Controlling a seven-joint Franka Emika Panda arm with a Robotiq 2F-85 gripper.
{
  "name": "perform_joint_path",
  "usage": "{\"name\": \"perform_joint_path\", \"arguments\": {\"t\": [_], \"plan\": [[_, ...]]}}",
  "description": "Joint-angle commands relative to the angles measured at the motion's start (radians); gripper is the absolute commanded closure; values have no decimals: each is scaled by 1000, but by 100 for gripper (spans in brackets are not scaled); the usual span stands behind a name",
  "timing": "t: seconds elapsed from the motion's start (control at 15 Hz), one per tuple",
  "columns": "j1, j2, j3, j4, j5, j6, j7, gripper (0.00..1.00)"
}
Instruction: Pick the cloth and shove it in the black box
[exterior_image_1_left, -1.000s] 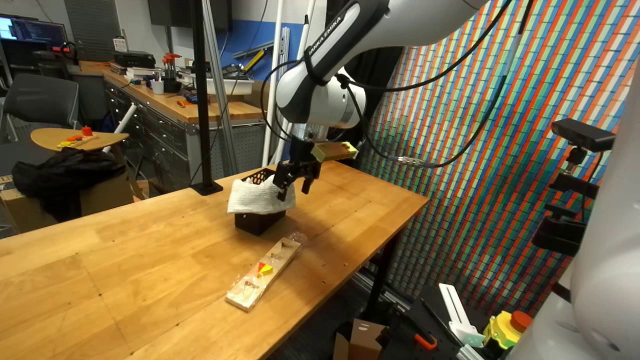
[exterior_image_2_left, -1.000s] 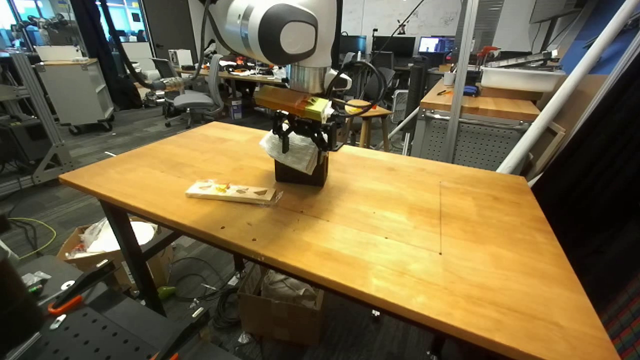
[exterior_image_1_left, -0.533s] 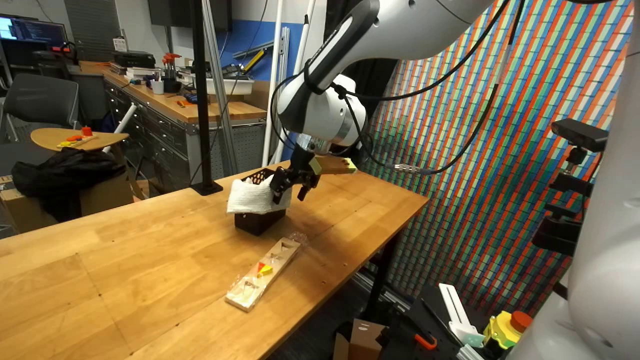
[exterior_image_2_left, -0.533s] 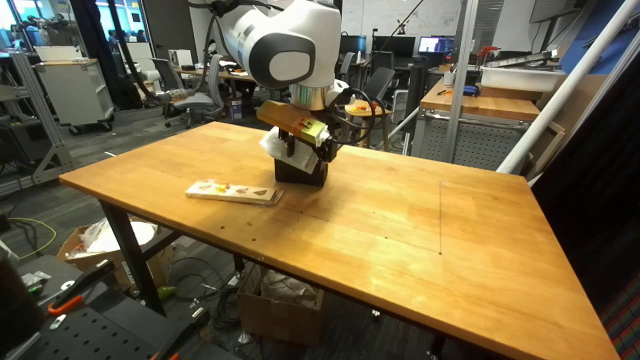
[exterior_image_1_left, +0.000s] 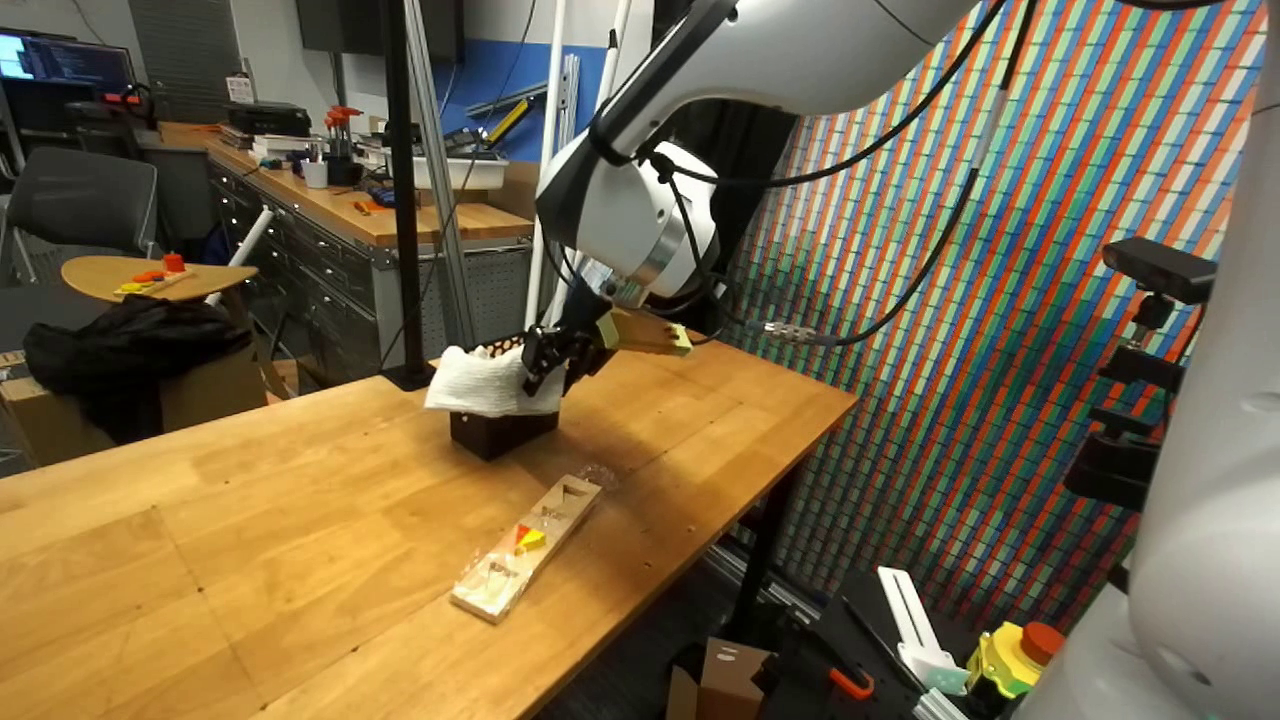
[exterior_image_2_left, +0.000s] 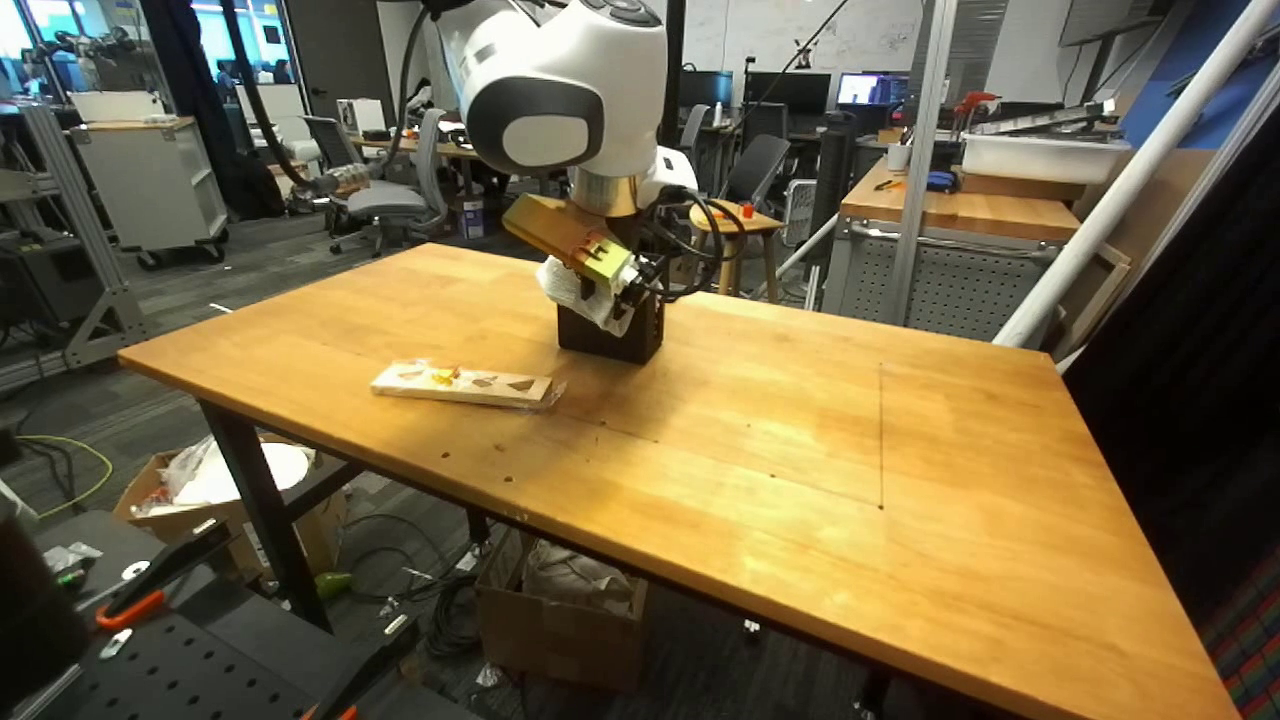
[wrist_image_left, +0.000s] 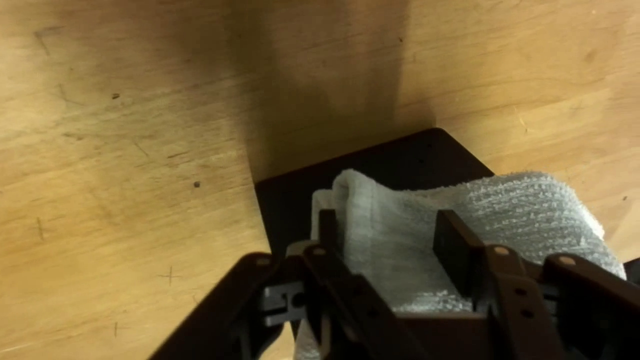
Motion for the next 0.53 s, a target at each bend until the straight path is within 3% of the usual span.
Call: {"name": "perform_joint_path", "arguments": {"t": [0.0,0.2,0.47], "plan": [[-25,-5,31,-7,101,35,-91,76],[-21,-8,21,-4,121,23,-119,97],[20,-57,-37,-11,-63,-31,-10,98]]}}
